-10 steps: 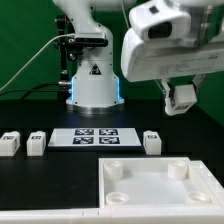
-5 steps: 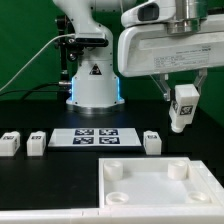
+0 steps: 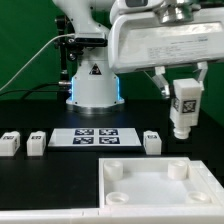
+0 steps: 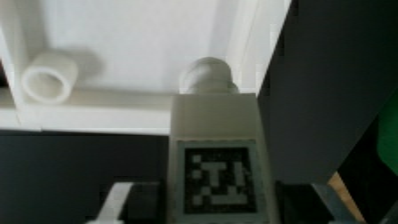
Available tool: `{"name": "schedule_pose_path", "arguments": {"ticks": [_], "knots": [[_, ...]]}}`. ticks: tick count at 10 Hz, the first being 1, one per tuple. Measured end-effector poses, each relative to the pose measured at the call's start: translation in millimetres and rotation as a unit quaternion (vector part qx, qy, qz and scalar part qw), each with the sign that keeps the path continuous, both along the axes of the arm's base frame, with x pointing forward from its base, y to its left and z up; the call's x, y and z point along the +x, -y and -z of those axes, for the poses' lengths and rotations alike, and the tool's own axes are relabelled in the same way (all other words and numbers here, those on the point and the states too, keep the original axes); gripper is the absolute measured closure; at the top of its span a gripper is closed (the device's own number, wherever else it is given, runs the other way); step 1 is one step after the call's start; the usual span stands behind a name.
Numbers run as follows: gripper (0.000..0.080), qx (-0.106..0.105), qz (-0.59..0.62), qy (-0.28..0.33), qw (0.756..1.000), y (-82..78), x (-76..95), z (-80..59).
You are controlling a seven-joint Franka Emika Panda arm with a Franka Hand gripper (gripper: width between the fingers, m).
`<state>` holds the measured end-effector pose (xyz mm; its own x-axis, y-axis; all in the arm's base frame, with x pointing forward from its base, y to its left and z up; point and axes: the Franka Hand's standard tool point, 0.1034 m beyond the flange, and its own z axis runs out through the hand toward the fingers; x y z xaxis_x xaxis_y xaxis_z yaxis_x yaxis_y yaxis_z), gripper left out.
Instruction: Assemble one leg
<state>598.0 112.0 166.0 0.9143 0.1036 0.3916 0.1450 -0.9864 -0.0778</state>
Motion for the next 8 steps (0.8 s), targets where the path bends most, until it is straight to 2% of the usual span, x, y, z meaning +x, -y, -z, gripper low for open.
{"name": "schedule_pose_path", "arguments": {"ticks": [1,6,7,8], "knots": [[0.0507,0.003,-0.002,0.008,1.000,-5.6,15.8,-0.9],[0.0507,0.007,0.002,0.018,1.000,-8.4,11.4,4.0],[0.0507,0.009,-0.002,0.032,0.999,-14.9,2.1,13.7],[0.0507,0.006,-0.004,0.031,0.999,-13.2,2.3,21.8]]}}
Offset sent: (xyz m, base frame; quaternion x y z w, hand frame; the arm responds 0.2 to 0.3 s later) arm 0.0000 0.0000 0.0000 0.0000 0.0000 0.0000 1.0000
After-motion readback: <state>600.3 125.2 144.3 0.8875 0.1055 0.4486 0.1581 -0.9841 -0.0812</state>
